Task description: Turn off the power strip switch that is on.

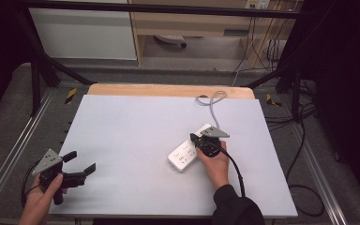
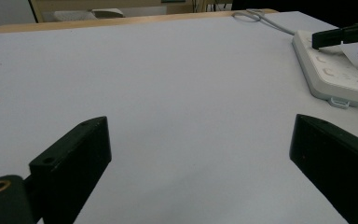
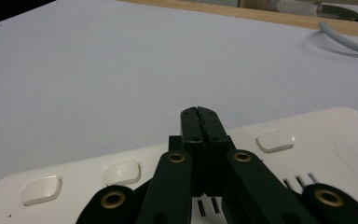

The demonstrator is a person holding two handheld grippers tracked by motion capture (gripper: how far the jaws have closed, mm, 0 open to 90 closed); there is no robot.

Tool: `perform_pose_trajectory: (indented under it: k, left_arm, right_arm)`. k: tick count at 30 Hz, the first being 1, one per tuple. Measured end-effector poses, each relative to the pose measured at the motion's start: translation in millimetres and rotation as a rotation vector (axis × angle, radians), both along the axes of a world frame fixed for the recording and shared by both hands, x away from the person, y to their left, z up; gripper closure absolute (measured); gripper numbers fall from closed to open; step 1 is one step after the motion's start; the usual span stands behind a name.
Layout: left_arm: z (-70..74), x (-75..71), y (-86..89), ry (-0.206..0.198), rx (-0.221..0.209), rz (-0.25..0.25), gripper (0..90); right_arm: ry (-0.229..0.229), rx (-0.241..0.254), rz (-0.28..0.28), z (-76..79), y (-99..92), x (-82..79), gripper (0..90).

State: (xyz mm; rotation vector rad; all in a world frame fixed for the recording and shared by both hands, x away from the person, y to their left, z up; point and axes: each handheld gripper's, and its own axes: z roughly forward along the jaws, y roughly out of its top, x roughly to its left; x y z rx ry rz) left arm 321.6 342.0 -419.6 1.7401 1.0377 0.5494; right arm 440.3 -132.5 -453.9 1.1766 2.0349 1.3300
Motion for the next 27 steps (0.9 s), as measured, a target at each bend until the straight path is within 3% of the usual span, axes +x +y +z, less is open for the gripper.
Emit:
perform_pose_trajectory:
  k: [27]
  left_arm:
    - [0.2, -0.1, 0.1, -0.002, -0.003, -0.002, 5.3]
  right_arm:
    - [-0.004, 0.020, -0.004, 3.4, -1.1, -0.6, 90.0]
